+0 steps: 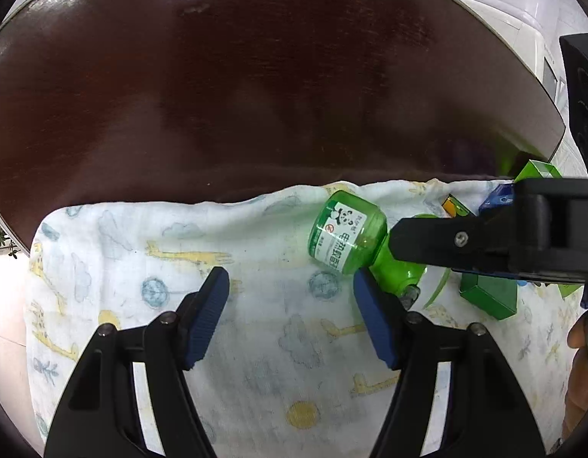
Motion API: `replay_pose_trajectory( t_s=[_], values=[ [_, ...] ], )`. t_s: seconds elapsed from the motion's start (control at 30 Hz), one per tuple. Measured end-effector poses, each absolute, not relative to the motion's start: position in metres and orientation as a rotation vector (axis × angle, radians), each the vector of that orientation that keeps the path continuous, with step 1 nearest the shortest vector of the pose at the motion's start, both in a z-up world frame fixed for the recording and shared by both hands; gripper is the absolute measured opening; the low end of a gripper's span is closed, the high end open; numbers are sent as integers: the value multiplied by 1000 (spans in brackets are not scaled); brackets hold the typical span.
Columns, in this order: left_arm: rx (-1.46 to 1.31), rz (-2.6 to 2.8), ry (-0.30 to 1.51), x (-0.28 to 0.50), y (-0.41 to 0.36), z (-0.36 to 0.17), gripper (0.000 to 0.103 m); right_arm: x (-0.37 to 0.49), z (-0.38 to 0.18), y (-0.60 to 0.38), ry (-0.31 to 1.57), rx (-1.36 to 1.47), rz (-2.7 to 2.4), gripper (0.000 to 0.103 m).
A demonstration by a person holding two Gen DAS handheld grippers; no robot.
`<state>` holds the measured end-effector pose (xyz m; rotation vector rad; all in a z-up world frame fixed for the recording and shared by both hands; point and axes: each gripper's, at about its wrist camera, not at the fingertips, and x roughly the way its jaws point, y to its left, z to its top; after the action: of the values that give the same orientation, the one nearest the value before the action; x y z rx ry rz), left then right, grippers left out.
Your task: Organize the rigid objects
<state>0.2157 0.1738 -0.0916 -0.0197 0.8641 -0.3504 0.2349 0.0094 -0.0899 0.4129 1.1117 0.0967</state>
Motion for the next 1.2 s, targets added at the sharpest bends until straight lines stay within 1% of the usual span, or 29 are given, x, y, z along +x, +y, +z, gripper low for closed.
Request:
replay_pose_trajectory(
  t_s=[0.03, 0.1, 0.13, 0.17, 0.2, 0.23, 0.4, 0.53, 0.73, 0.83, 0.87, 0.93, 1.0, 1.03, 1.07, 1.1, 1.2],
  values=[
    [-25, -356, 866, 217, 174, -92, 65, 236, -92, 11, 1110, 416, 105, 68],
    [-45, -382, 872, 219, 173, -92, 58, 235, -92, 16, 1099, 373, 135, 68],
    [-49, -404, 874, 218, 171, -91, 53, 235, -92, 18, 1093, 344, 140, 67],
    [-40, -425, 871, 215, 169, -89, 53, 235, -93, 18, 1093, 317, 145, 64],
    [-15, -424, 863, 214, 167, -88, 53, 235, -94, 17, 1095, 315, 166, 57],
    [11, -423, 855, 210, 164, -86, 53, 236, -95, 13, 1097, 315, 194, 55],
    [20, -442, 844, 191, 163, -77, 53, 235, -92, -3, 1084, 247, 303, 51],
    [25, -450, 823, 183, 163, -70, 53, 230, -89, -10, 1080, 130, 368, 51],
    [70, -454, 821, 179, 141, -67, 52, 233, -89, -4, 1053, 48, 416, 51],
    [147, -441, 807, 181, 126, -65, 52, 235, -90, -2, 1052, 45, 422, 50],
    [159, -451, 811, 184, 123, -66, 43, 236, -89, -1, 1048, 34, 419, 50],
    [150, -469, 833, 192, 123, -69, 29, 240, -88, 1, 1052, 37, 412, 50],
    [117, -469, 845, 203, 125, -74, 29, 242, -88, 2, 1066, 50, 415, 50],
    [88, -476, 855, 208, 128, -77, 27, 243, -88, 3, 1073, 58, 414, 50],
    [51, -492, 868, 212, 130, -79, 23, 243, -88, 3, 1077, 65, 409, 50],
    [27, -504, 871, 215, 131, -81, 21, 243, -88, 4, 1081, 73, 403, 50],
    [31, -510, 864, 216, 131, -80, 21, 241, -86, -1, 1074, 105, 372, 50]
  ],
)
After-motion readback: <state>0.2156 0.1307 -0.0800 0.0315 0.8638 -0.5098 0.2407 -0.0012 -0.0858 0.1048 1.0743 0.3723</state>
